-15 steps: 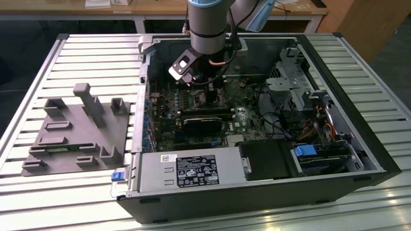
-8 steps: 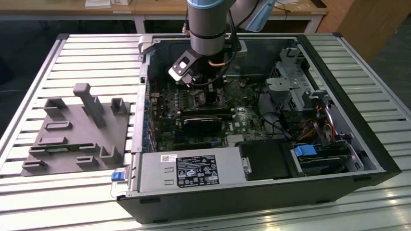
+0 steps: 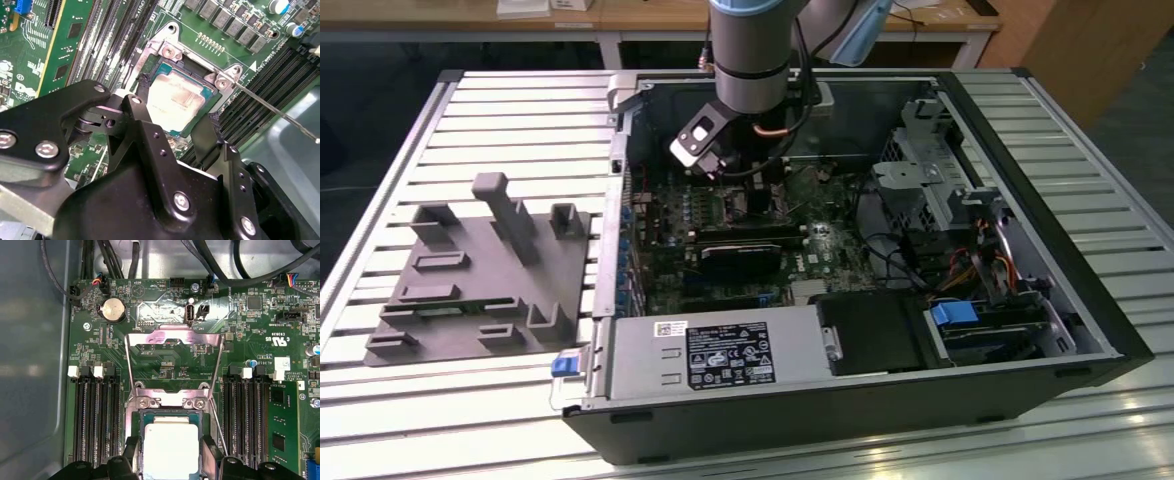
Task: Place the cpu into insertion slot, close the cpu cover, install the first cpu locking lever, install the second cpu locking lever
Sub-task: 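Place the cpu into insertion slot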
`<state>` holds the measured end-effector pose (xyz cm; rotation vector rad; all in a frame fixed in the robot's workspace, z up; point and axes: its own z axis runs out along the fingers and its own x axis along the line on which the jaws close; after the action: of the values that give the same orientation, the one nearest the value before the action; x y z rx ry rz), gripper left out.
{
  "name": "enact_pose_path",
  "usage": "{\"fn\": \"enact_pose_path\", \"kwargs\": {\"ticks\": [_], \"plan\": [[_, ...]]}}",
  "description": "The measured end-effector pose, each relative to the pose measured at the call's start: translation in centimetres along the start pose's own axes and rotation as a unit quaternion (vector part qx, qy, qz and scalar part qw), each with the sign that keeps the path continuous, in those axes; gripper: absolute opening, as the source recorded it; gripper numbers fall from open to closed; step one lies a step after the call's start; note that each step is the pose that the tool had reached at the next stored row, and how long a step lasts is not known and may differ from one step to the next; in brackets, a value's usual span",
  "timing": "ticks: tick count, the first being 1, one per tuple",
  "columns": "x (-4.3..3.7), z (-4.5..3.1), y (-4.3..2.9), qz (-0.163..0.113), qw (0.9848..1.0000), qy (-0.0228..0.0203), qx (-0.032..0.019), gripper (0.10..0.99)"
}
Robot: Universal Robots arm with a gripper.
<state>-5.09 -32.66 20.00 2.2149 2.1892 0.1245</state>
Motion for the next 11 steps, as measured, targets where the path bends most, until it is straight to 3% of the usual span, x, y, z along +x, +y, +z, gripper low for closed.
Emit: {"fn": "enact_pose_path", "kwargs": {"ticks": [11], "plan": [[0.01,-0.35,0.03,0.000,1.0000,0.0000,0.0000,0.600]]}}
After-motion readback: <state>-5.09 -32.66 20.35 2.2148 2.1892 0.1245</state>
